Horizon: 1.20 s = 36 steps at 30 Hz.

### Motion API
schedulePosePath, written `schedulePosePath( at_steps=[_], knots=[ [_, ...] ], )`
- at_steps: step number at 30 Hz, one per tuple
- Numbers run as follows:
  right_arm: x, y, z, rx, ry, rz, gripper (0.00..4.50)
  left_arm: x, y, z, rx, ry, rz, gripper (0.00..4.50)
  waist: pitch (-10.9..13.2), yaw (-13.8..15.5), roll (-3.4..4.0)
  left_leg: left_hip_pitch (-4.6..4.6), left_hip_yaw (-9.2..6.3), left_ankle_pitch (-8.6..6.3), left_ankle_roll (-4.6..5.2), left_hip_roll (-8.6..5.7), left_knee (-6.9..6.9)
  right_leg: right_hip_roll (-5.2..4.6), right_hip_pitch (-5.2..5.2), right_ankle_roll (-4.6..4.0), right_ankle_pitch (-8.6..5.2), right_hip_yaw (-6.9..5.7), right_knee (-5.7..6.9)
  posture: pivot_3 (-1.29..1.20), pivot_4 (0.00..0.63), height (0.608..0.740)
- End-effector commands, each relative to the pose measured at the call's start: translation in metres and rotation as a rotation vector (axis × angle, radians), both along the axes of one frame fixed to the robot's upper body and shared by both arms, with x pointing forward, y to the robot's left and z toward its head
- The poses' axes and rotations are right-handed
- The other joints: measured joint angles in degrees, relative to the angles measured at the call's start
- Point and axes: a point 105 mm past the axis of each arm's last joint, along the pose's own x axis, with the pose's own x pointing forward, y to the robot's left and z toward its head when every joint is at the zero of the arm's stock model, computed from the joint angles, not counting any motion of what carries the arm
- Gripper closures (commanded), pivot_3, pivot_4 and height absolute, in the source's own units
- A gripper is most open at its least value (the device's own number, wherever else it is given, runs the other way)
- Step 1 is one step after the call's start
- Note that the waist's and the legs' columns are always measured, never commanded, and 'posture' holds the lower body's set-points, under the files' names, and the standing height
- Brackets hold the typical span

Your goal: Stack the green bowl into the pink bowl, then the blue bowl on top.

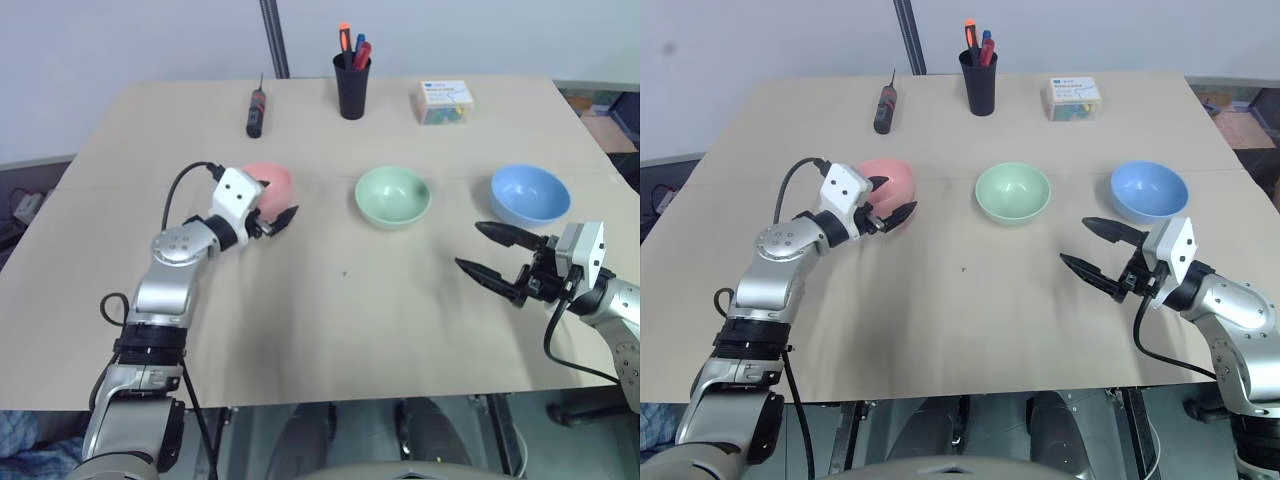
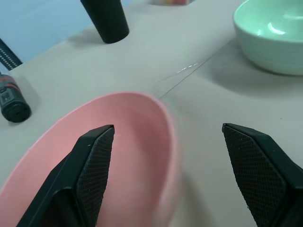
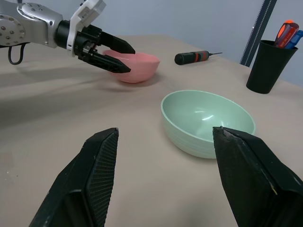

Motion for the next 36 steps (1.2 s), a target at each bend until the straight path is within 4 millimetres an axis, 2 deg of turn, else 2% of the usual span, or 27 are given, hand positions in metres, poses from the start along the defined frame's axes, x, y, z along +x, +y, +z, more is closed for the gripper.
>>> schedulePosePath(
  at_steps=[1, 11, 13, 14, 15, 17, 18, 19, 20, 21, 22, 24, 26, 30, 36],
  knots=[
    [-0.001, -0.004, 0.008, 0.004, -0.044, -0.014, 1.17, -0.004, 0.000, 0.009, 0.028, -0.038, -0.013, 0.65, 0.0, 0.0, 0.00, 0.00, 0.00, 0.00, 0.00, 0.00, 0.00, 0.00, 0.00, 0.00, 0.00, 0.00, 0.00, 0.00, 0.150, 0.740],
    [0.000, -0.008, 0.008, -0.008, -0.049, -0.026, 1.17, 0.005, 0.013, -0.015, 0.130, 0.059, 0.059, 0.65, 0.0, 0.0, 0.00, 0.01, 0.04, 0.00, 0.00, -0.01, 0.00, 0.01, 0.01, 0.00, 0.00, -0.01, 0.01, 0.00, 0.150, 0.740],
    [0.000, -0.008, 0.008, -0.009, -0.051, -0.028, 0.96, 0.008, 0.015, -0.017, 0.145, 0.068, 0.067, 1.19, 0.0, 0.0, 0.00, 0.01, 0.04, 0.00, 0.00, -0.01, 0.00, 0.01, 0.01, 0.00, 0.00, -0.01, 0.01, 0.00, 0.150, 0.740],
    [0.000, -0.008, 0.008, -0.009, -0.052, -0.028, 0.96, 0.009, 0.015, -0.017, 0.144, 0.068, 0.068, 1.30, 0.0, 0.0, 0.00, 0.01, 0.04, 0.00, 0.00, -0.01, 0.01, 0.01, 0.00, 0.00, 0.00, -0.01, 0.01, 0.00, 0.150, 0.740],
    [0.000, -0.008, 0.008, -0.010, -0.053, -0.029, 0.96, 0.009, 0.014, -0.017, 0.142, 0.071, 0.066, 1.98, 0.0, 0.0, 0.00, 0.01, 0.03, 0.00, 0.00, -0.01, 0.00, 0.01, 0.00, 0.00, 0.00, -0.01, 0.01, 0.00, 0.150, 0.740],
    [0.000, -0.009, 0.008, -0.011, -0.055, -0.032, 0.96, 0.011, 0.013, -0.017, 0.143, 0.070, 0.059, 2.74, 0.0, 0.0, 0.00, 0.00, 0.03, 0.00, 0.00, -0.01, 0.01, 0.01, 0.00, 0.00, 0.00, -0.01, 0.01, 0.00, 0.150, 0.740],
    [0.000, -0.009, 0.009, -0.012, -0.055, -0.034, 0.96, 0.011, 0.012, -0.016, 0.145, 0.069, 0.055, 2.96, 0.0, 0.0, 0.00, 0.00, 0.03, 0.00, 0.00, -0.01, 0.01, 0.01, 0.00, 0.00, 0.00, -0.01, 0.01, 0.00, 0.150, 0.740],
    [0.000, -0.009, 0.008, -0.012, -0.055, -0.035, 0.96, 0.012, 0.011, -0.016, 0.147, 0.067, 0.052, 3.61, 0.0, 0.0, 0.00, 0.00, 0.04, 0.00, 0.00, -0.01, 0.01, 0.01, 0.00, 0.00, 0.00, -0.01, 0.01, 0.00, 0.150, 0.740],
    [0.000, -0.009, 0.008, -0.012, -0.056, -0.036, 0.96, 0.012, 0.010, -0.014, 0.147, 0.061, 0.043, 3.70, 0.0, 0.0, 0.00, 0.00, 0.03, 0.00, 0.00, -0.01, 0.01, 0.01, 0.00, 0.00, 0.00, -0.01, 0.01, 0.00, 0.150, 0.740],
    [0.000, -0.009, 0.008, -0.012, -0.056, -0.037, 0.96, 0.013, 0.007, -0.012, 0.150, 0.054, 0.029, 4.21, 0.0, 0.0, 0.00, 0.00, 0.03, 0.00, 0.00, -0.01, 0.01, 0.01, 0.00, 0.00, 0.00, -0.01, 0.01, 0.00, 0.150, 0.740],
    [0.000, -0.009, 0.007, -0.012, -0.056, -0.038, 0.96, 0.013, 0.005, -0.010, 0.151, 0.048, 0.016, 4.47, 0.0, 0.1, -0.01, 0.00, 0.03, 0.00, 0.00, -0.01, 0.01, 0.01, 0.00, 0.00, 0.00, -0.01, 0.02, 0.00, 0.150, 0.740],
    [0.000, -0.009, 0.007, -0.012, -0.057, -0.039, 0.96, 0.011, -0.005, -0.009, 0.143, 0.066, -0.025, 4.47, 0.0, 0.1, -0.01, 0.00, 0.03, 0.00, 0.00, -0.02, 0.02, 0.00, 0.01, 0.00, 0.00, -0.04, 0.03, 0.00, 0.150, 0.740],
    [0.000, -0.009, 0.007, -0.012, -0.058, -0.039, 0.96, -0.003, -0.028, -0.010, 0.123, 0.108, -0.158, 4.47, 0.0, 0.0, -0.01, 0.00, 0.04, 0.00, 0.00, -0.02, 0.03, 0.00, 0.01, 0.00, 0.00, -0.01, 0.02, 0.00, 0.150, 0.740],
    [0.002, -0.009, 0.008, -0.015, -0.062, -0.036, 0.96, -0.052, -0.073, -0.007, 0.136, 0.110, -0.496, 4.47, 0.0, 0.0, 0.00, -0.03, 0.04, 0.01, -0.01, 0.00, 0.03, -0.01, 0.01, 0.00, 0.00, 0.00, -0.01, 0.00, 0.150, 0.740],
    [0.004, -0.008, 0.008, -0.016, -0.066, -0.030, 0.96, -0.103, -0.099, -0.016, 0.214, 0.184, -0.753, 4.47, 0.0, -0.3, 0.00, 0.03, 0.07, 0.00, 0.00, 0.06, 0.02, 0.04, 0.01, -0.01, 0.00, 0.03, 0.05, 0.00, 0.150, 0.740]
  ],
)
